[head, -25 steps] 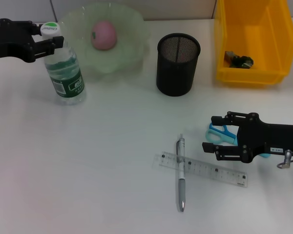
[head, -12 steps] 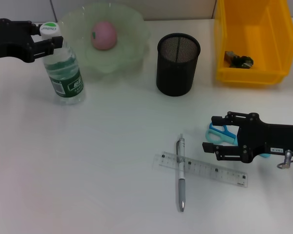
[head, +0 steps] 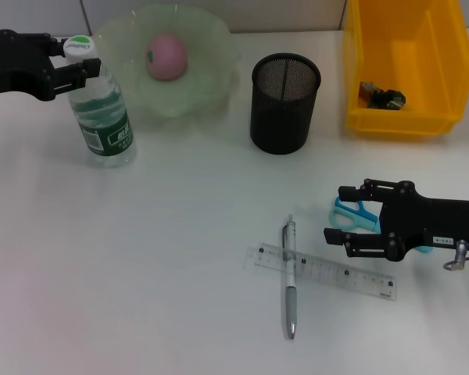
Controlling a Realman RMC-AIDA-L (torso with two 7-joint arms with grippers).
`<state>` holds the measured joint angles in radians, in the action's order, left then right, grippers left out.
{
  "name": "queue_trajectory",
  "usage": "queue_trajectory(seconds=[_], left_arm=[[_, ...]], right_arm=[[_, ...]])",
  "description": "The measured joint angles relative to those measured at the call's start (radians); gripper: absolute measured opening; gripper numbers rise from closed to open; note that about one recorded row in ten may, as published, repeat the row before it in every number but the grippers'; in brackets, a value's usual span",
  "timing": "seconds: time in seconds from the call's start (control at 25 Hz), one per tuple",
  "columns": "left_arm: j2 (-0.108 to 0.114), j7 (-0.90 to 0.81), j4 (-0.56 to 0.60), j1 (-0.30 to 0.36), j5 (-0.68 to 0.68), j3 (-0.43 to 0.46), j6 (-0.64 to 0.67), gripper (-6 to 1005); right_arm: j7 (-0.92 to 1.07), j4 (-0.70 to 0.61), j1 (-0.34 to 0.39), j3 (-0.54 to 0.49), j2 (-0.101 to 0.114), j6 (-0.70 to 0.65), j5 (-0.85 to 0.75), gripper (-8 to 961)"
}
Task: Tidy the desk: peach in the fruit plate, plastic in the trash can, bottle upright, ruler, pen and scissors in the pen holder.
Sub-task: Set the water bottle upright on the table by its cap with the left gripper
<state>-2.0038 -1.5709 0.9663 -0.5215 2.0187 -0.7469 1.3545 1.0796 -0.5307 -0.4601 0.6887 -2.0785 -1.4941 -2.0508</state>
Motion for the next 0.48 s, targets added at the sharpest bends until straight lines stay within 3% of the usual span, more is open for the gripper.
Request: queue_trajectory(seconds=[0.48], left_arm=[[-0.001,0.000,-0.002,0.000,0.000,0.001,0.000,444]], right_arm=[[0.002,0.000,0.000,0.000,0.000,0.000,0.000,768]])
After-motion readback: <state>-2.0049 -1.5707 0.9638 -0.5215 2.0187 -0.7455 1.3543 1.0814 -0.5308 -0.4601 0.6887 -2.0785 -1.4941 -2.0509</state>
